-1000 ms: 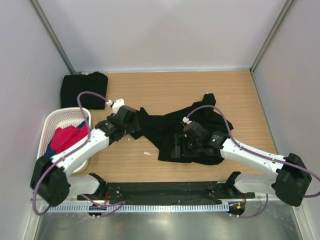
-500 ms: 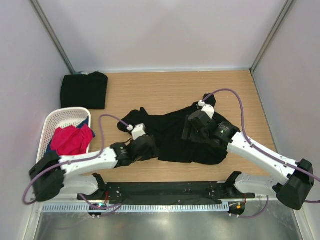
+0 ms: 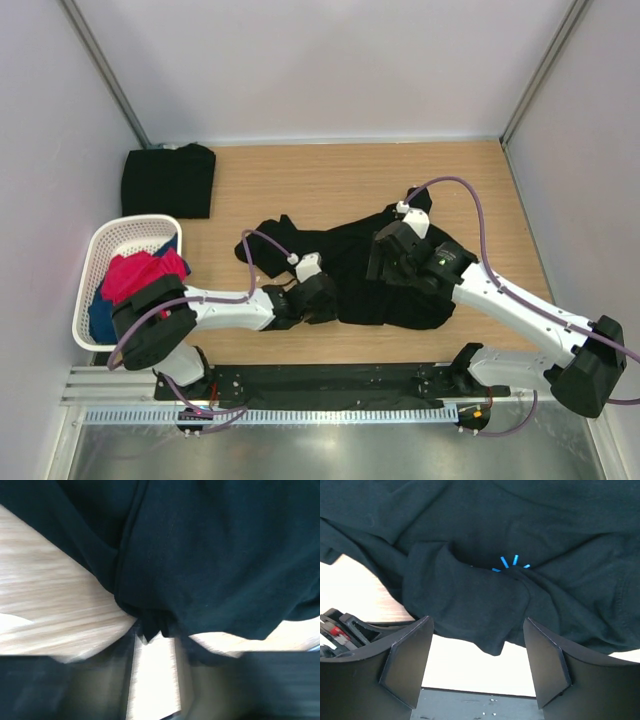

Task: Fold and stack the t-shirts
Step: Flatten the tshirt out

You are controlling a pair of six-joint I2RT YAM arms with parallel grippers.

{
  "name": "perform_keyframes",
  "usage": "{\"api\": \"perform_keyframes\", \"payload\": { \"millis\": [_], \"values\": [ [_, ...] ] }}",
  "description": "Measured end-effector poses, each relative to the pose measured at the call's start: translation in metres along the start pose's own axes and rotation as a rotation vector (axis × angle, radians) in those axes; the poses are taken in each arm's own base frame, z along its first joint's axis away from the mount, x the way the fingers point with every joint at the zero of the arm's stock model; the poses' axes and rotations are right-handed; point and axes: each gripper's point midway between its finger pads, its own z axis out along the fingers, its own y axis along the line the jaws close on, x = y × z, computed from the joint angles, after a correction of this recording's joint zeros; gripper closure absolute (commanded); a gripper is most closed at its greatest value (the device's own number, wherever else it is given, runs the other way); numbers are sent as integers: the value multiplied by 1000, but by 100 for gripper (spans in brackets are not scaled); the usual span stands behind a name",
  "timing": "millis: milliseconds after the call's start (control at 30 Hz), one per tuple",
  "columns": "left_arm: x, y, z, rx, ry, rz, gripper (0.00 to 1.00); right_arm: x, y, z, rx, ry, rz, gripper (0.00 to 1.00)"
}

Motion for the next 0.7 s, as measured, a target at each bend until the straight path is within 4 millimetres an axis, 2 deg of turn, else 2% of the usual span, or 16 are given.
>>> {"api": "perform_keyframes", "payload": {
  "millis": [33, 67, 167, 233, 333, 467, 533, 600, 700],
  "values": [
    [1, -2, 1, 2, 3, -6, 84, 0, -2, 0, 8, -1, 0, 21],
    [4, -1, 3, -3, 9, -11, 100, 0, -4, 1, 15, -2, 0, 21],
    [7, 4, 1, -27, 21, -16, 100, -1, -7, 1, 28, -7, 1, 21],
    [7, 11, -6, -59, 26, -18, 100, -2, -8, 1, 32, -8, 0, 21],
    [-3, 19, -38, -90, -7, -26, 100, -1, -8, 4, 42, -6, -1, 21],
    [-28, 16, -109, -14, -114, -98, 100, 4, -6, 19, 67, 17, -19, 21],
    [-38, 32, -132, -32, -162, -152, 100, 8, -6, 30, 88, 35, -35, 21],
    [-42, 61, -146, -110, -200, -205, 100, 13, -7, 42, 116, 53, -52, 20],
    [-36, 103, -153, -247, -217, -245, 100, 19, -8, 61, 150, 80, -72, 20]
  ]
}}
